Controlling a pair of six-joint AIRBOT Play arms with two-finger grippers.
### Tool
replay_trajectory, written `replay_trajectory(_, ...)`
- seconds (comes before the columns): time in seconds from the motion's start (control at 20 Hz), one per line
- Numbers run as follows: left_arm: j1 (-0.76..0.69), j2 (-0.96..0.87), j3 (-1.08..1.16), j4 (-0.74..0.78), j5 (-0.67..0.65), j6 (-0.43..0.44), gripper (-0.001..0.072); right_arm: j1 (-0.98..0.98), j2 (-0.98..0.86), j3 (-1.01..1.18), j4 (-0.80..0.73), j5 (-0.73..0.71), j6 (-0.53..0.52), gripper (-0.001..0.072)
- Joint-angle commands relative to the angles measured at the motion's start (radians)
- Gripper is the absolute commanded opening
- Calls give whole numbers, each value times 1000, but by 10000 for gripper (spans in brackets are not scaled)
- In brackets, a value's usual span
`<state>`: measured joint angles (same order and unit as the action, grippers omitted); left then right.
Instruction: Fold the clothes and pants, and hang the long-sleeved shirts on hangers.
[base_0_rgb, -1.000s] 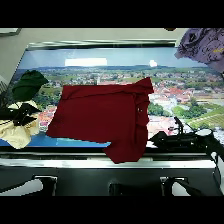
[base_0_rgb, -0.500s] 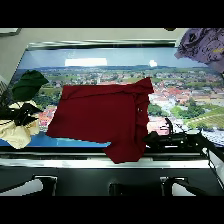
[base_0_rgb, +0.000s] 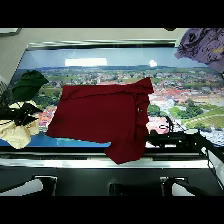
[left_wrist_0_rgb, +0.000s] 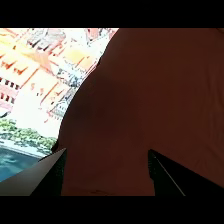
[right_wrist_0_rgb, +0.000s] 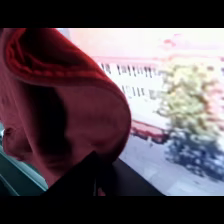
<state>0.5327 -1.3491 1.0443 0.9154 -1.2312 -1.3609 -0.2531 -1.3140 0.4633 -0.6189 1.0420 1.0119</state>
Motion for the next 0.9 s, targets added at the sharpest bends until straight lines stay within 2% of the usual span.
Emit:
replay_trajectory(0.0, -3, 1, -3, 0, 1, 0, 578, -45, 66, 49, -84, 37, 111, 24)
replay_trajectory(0.1, -14, 1, -17, 0, 1, 2, 578, -122, 127, 112, -175, 60, 187, 24)
replay_trajectory(0.35, -63, -1, -155, 0, 8, 62, 578, -299, 188, 198, -238, 140, 225, 24)
replay_trajectory(0.6, -63, 2, -333, -27, -75, 140, 578, -303, 188, 198, -241, 149, 224, 25)
replay_trajectory(0.85, -63, 45, -488, -37, -82, 150, 578, -303, 188, 198, -240, 150, 224, 25)
